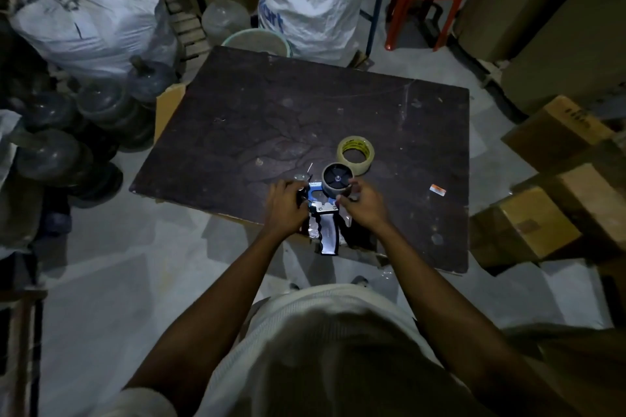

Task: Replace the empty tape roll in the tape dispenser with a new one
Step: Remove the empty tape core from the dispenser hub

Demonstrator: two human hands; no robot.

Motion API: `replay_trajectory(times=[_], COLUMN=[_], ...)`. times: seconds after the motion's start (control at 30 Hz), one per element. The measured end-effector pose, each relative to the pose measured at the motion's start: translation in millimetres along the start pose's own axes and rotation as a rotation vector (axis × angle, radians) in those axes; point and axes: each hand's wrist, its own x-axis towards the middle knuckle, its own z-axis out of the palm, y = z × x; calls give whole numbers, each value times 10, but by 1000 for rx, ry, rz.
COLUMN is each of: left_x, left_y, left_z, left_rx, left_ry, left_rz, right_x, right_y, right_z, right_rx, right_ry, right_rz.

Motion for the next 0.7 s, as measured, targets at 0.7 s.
replay_trajectory(times=[0.7], left_x=[963], left_y=[357], left_z=[236], left_rx=[295], left_ry=[-424], left_rz=[-15], right_x=[954], right_y=[289], right_z=[339], right_rx=[536], right_ry=[54], right_rz=[357])
